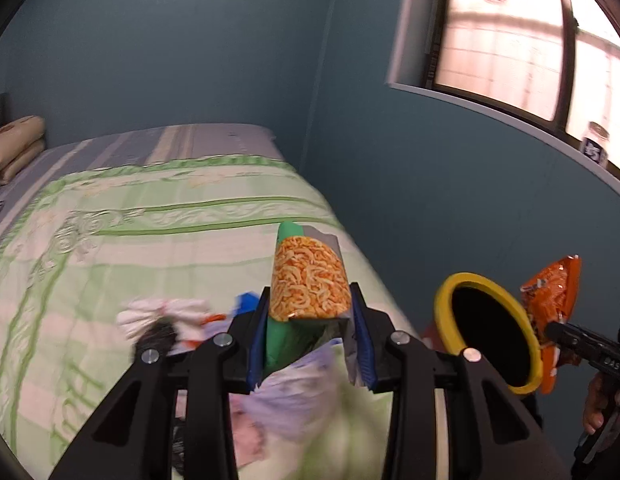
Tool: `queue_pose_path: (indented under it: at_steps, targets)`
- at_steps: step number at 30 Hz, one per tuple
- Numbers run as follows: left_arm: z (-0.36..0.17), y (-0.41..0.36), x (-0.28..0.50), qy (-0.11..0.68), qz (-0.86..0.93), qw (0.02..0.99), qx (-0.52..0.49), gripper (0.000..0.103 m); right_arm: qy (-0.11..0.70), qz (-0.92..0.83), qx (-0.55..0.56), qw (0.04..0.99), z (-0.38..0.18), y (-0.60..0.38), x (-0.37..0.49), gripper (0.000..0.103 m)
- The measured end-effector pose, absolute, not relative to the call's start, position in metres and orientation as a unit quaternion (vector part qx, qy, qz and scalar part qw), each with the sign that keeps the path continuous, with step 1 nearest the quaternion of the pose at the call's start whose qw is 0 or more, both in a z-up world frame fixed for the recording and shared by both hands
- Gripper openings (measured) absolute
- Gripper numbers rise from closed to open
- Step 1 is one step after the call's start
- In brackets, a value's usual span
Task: Collect trash
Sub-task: 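Carry both items to the yellow bin and open both tools to drop them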
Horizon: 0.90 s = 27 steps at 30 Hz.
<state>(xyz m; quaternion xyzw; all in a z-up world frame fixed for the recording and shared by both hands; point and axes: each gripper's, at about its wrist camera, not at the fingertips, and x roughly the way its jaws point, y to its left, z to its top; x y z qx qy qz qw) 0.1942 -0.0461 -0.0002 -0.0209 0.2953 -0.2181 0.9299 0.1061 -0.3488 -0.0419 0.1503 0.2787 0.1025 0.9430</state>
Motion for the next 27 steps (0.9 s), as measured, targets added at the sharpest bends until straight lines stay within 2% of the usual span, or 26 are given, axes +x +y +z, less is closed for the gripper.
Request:
queue_pose_path:
  at_steps: [7, 15, 24, 26, 27]
  targets:
    - [0.007, -0.144, 0.2, 0.304, -0.287, 0.908, 0.003, 0.034, 0.268, 0.044, 0.172, 0.947, -0.043, -0.402, 0.099, 0.024]
    - [-0.028, -0.251, 0.217, 0.352, -0.347, 0.869, 0.013, 0.034, 0.297, -0.022, 0.177, 0.938, -0.074, -0.45, 0.108, 0.024]
    - [-0.052, -0.316, 0.219, 0.373, -0.369, 0.851, 0.014, 0.035, 0.324, -0.054, 0.17, 0.929, -0.097, -0.462, 0.116, 0.025]
    - [-0.053, -0.323, 0.22, 0.373, -0.366, 0.852, 0.01, 0.039, 0.327, -0.057, 0.164, 0.929, -0.097, -0.461, 0.119, 0.026]
    - [-0.054, -0.32, 0.223, 0.374, -0.366, 0.852, 0.007, 0.049, 0.326, -0.061, 0.164, 0.929, -0.098, -0.462, 0.118, 0.028]
